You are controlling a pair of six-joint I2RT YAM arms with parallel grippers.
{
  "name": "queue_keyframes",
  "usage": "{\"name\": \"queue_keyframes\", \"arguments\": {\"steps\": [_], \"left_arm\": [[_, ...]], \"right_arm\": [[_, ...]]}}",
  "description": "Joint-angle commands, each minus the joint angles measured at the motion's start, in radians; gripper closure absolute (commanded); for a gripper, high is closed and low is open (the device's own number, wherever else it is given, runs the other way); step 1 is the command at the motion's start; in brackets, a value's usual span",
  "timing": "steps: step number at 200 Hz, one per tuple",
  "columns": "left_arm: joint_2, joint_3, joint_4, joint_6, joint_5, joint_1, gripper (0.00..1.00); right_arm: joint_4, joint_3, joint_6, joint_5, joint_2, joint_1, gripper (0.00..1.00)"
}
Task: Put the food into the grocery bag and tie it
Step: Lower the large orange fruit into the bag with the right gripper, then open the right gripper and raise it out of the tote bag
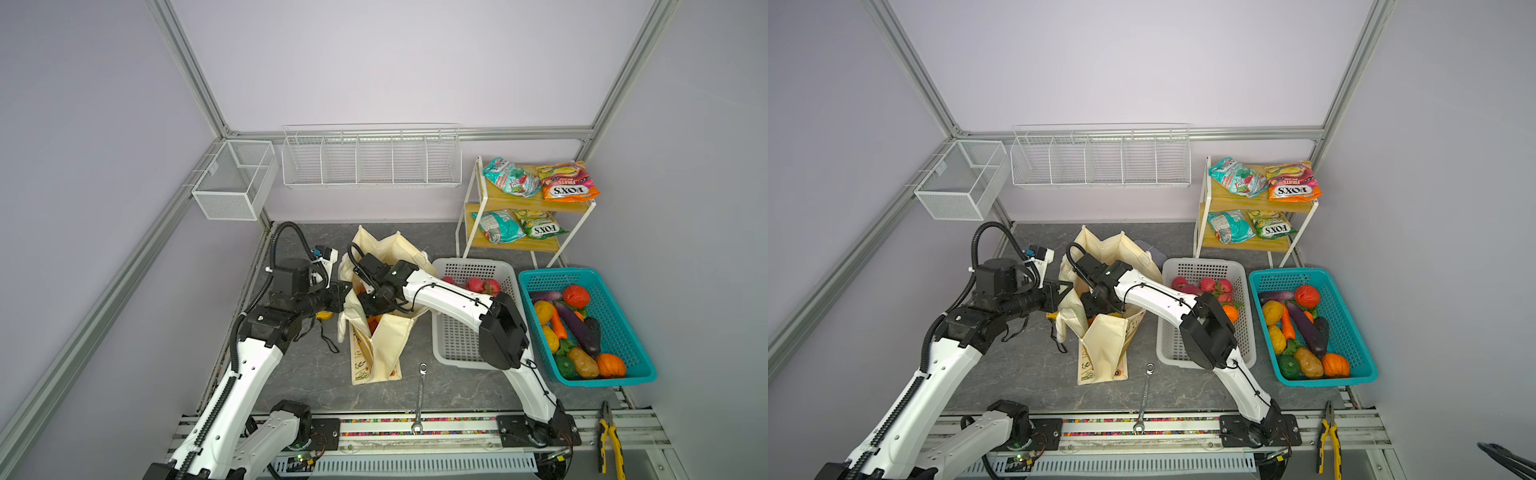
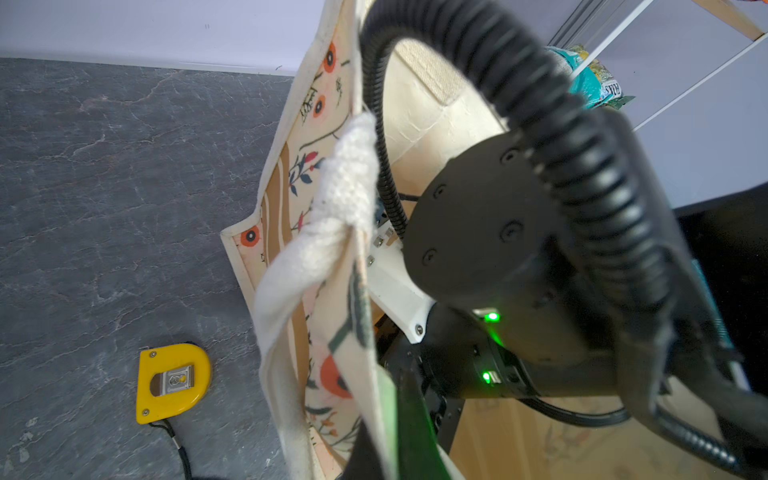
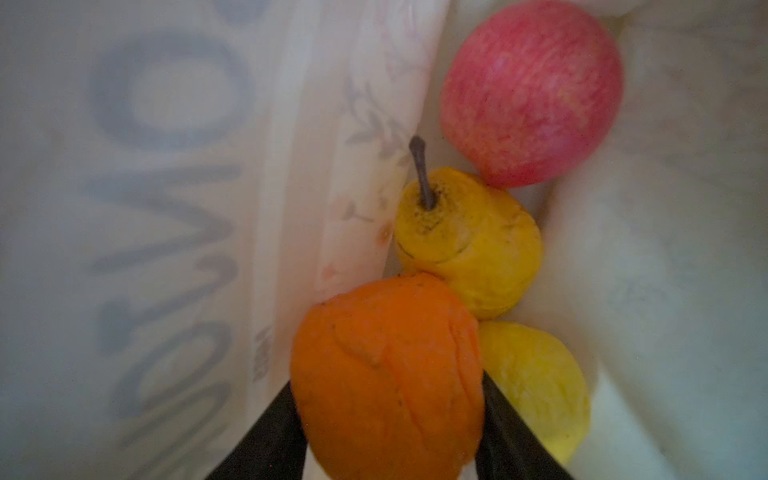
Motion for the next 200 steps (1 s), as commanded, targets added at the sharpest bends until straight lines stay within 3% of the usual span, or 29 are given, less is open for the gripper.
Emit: {"name": "queue_keyframes", "arguments": {"steps": [1, 52, 76, 83, 85, 89, 142, 200], "left_arm": [[-0.027, -0.003, 0.038, 0.004, 0.017, -0.006, 1.0], [-0.023, -0.003, 0.038, 0.004, 0.017, -0.006, 1.0], [-0.014, -0.005, 0.039, 0.004, 0.018, -0.006, 1.0], [-0.012, -0.004, 0.038, 0.004, 0.019, -0.006, 1.0], [-0.011, -0.004, 0.039, 0.004, 0.019, -0.006, 1.0], [-0.012, -0.005, 0.039, 0.004, 0.02, -0.006, 1.0], [-0.007, -0.005, 0.041, 0.003, 0.025, -0.006, 1.0], [-0.014, -0.005, 0.038, 0.004, 0.013, -0.007, 1.0]], "right_arm": [[-0.042, 0.01, 0.011, -0.004, 0.041, -0.003, 0.37], [-0.062, 0.036, -0.011, 0.03, 0.032, -0.002, 0.23], [-0.064, 0.053, -0.017, 0.042, 0.022, -0.002, 0.11], [-0.07, 0.065, -0.019, 0.045, 0.02, -0.001, 0.02], [-0.071, 0.068, -0.021, 0.046, 0.02, -0.001, 0.1], [-0.076, 0.075, -0.023, 0.048, 0.019, -0.002, 0.12], [-0.173, 0.175, -0.044, 0.121, -0.025, 0.004, 0.12], [-0.259, 0.21, -0.067, 0.272, -0.203, 0.009, 0.12]]}}
